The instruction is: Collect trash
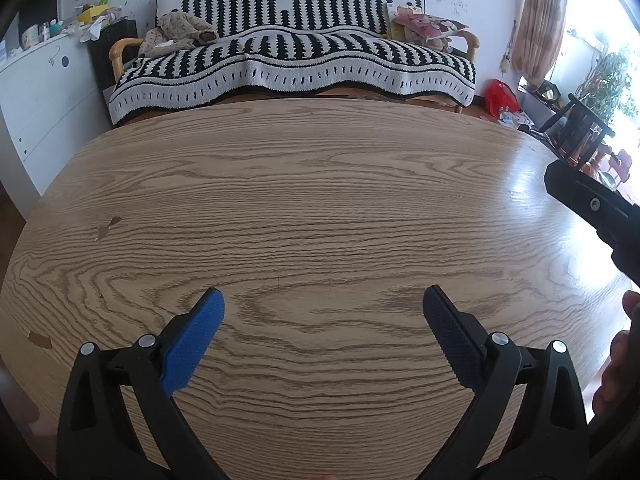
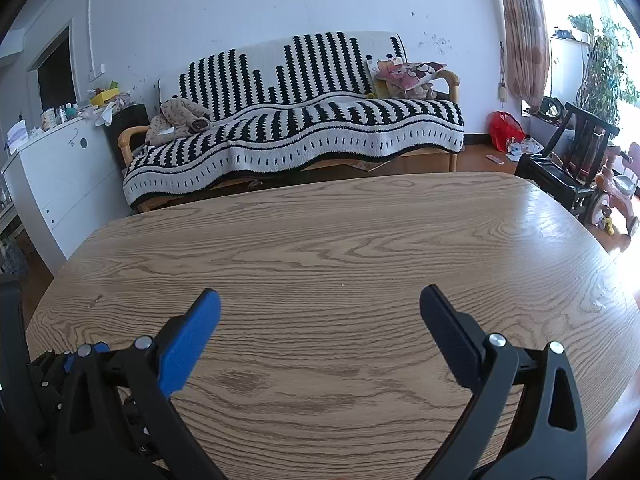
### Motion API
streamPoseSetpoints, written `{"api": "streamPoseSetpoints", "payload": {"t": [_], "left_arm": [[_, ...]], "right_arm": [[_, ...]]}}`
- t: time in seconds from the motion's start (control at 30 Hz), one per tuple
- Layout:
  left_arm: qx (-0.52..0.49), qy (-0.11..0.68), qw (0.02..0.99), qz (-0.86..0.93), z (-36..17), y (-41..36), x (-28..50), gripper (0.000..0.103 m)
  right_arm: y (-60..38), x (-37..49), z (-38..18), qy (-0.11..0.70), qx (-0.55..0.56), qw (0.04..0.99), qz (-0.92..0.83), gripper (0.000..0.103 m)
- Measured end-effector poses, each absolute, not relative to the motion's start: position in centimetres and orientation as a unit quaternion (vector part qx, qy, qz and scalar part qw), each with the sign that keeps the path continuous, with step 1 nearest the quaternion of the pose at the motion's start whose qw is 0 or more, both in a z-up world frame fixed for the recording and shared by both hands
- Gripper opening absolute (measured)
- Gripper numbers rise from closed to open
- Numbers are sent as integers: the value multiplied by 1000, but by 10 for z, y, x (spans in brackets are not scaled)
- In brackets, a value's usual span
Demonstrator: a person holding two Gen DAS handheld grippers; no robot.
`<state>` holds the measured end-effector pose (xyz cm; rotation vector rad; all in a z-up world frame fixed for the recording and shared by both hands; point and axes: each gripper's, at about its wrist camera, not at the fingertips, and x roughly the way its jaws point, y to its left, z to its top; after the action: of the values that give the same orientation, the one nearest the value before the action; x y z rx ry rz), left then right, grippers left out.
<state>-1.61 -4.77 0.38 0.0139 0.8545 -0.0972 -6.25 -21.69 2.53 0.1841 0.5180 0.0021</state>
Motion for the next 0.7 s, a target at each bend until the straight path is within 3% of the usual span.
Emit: {"api": "streamPoseSetpoints", "payload": {"t": [0.7], "left_arm": [[19, 399, 917, -18, 9, -45, -17, 97]], "right_arm": [[-216, -61, 22, 261, 98, 960, -11, 96]]}}
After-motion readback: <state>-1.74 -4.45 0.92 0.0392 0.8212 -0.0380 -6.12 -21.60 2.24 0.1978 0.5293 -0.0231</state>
